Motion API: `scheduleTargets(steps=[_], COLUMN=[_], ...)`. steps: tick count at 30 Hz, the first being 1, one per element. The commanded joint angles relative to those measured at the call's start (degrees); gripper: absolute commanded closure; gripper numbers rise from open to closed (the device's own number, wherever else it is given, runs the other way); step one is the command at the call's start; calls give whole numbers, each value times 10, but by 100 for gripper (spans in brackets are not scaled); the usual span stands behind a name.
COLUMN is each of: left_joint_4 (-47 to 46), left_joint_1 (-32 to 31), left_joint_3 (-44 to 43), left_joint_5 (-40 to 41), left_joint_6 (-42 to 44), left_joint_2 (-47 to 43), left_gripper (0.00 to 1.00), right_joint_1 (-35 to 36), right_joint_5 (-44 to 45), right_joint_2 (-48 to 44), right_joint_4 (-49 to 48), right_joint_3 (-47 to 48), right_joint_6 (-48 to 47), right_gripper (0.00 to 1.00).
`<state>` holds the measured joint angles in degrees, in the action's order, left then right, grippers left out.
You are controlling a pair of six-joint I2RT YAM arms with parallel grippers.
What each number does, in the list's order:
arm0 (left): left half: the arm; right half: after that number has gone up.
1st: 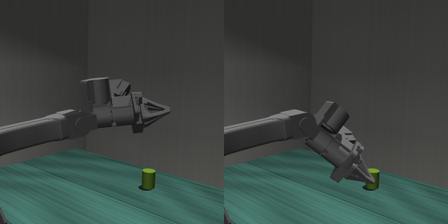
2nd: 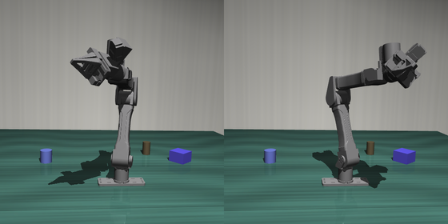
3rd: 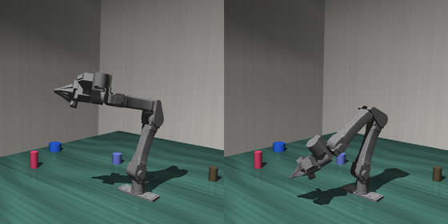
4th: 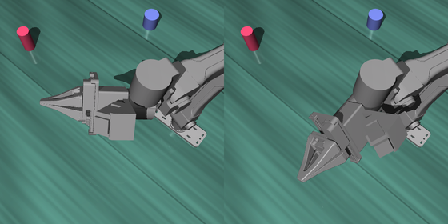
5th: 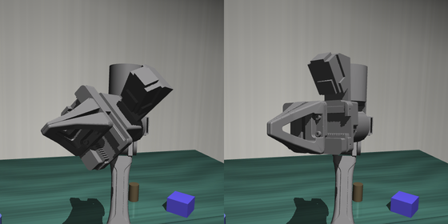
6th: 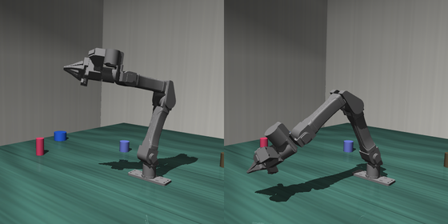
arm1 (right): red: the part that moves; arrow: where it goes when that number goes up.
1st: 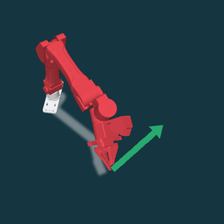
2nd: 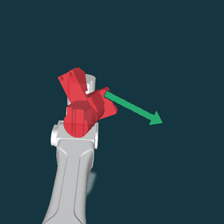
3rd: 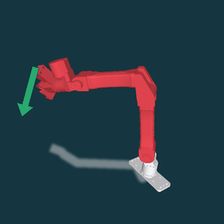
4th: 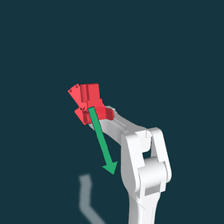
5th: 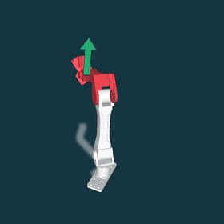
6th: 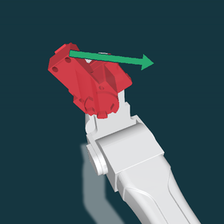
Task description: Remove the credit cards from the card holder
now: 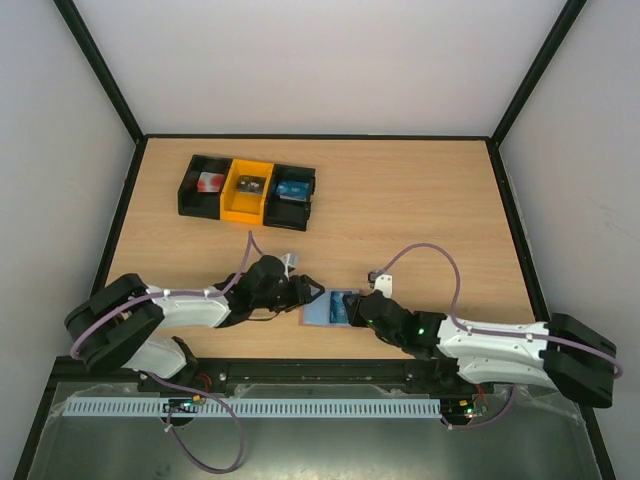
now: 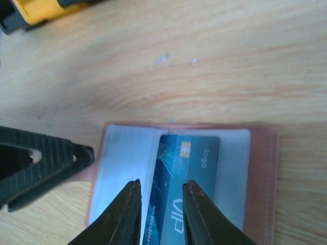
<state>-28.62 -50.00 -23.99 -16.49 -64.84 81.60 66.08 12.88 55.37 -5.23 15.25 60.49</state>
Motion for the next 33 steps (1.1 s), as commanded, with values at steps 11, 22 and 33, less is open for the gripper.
scheduleTargets(steps=[11, 22, 33], left_joint_4=[77, 37, -84], left_joint_1=[13, 12, 12], left_joint_3=[-3, -2, 33], left_joint_5=[35, 2, -59], left_joint_6=[39, 28, -8], left_joint_2=[40, 42, 64], left_gripper=[46, 78, 97], right_joint_1=[1, 1, 1], right_joint_5=[-20, -17, -20], right_joint_2=[179, 205, 226], right_joint_4=[-12, -52, -66], right_joint_3=[26, -1, -1], right_joint_6=[-20, 0, -1], right_gripper=[83, 85, 85])
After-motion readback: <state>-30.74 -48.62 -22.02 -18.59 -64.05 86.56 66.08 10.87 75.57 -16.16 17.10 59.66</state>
